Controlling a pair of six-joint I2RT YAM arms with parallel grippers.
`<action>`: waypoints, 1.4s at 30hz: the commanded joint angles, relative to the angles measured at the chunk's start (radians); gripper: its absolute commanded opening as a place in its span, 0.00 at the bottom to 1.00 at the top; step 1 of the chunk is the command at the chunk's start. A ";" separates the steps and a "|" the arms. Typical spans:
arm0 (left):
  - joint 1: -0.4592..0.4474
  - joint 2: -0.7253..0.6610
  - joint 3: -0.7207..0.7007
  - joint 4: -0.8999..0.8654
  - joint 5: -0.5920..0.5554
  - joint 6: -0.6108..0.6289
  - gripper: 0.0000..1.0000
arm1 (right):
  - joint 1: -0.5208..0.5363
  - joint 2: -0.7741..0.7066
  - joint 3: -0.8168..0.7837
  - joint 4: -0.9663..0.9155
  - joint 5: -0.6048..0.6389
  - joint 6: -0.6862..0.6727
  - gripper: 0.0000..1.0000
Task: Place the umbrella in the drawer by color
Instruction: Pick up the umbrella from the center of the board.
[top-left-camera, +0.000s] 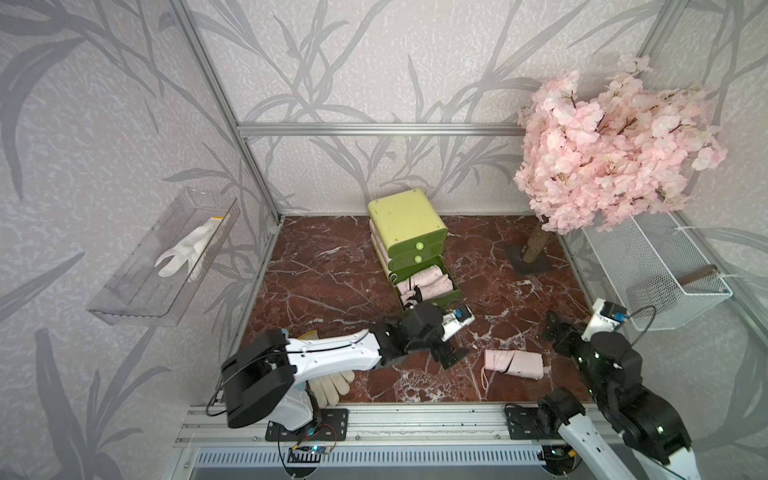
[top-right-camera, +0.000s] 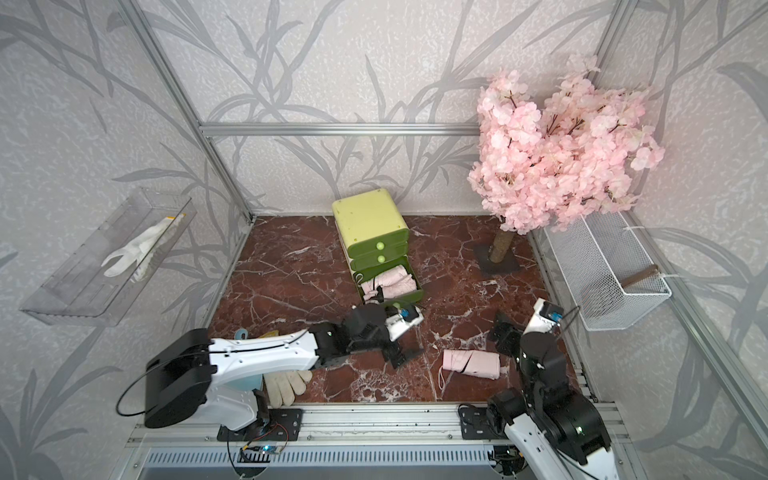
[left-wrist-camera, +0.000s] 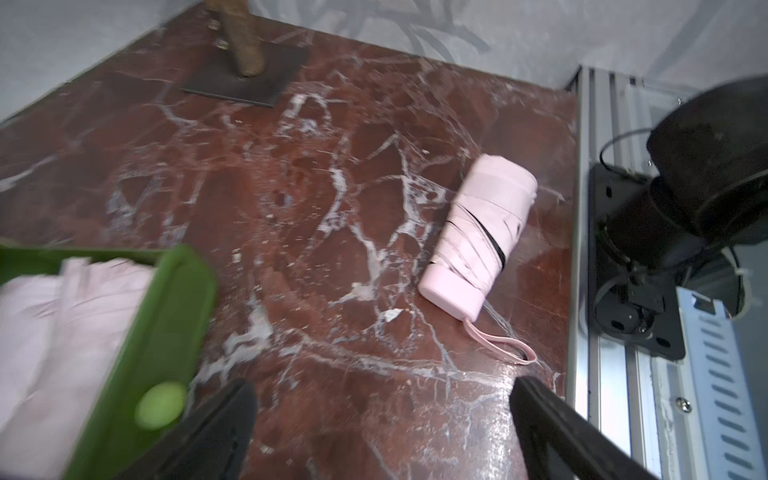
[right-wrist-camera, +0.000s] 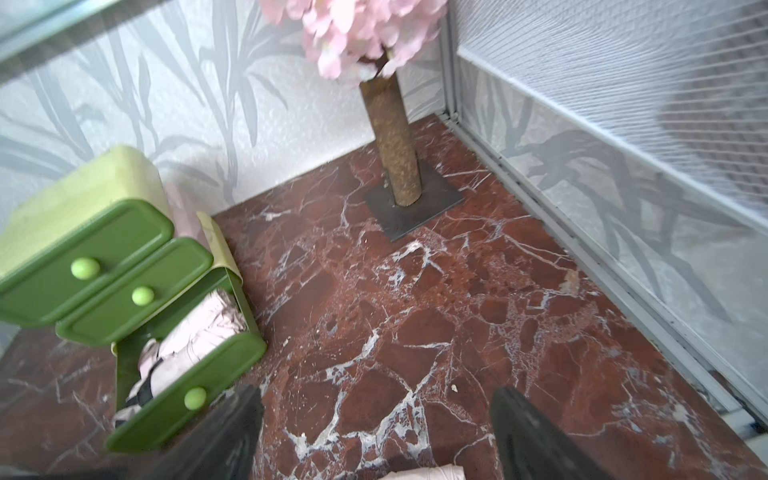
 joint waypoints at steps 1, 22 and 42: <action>-0.057 0.129 0.070 0.127 0.103 0.158 1.00 | 0.000 -0.064 0.055 -0.120 0.108 0.074 0.90; -0.075 0.674 0.616 -0.291 0.164 0.384 0.80 | 0.009 -0.170 0.097 -0.149 0.089 0.019 0.92; 0.220 0.092 0.252 -0.008 0.018 0.248 0.40 | 0.011 -0.046 -0.012 0.002 -0.102 0.009 0.92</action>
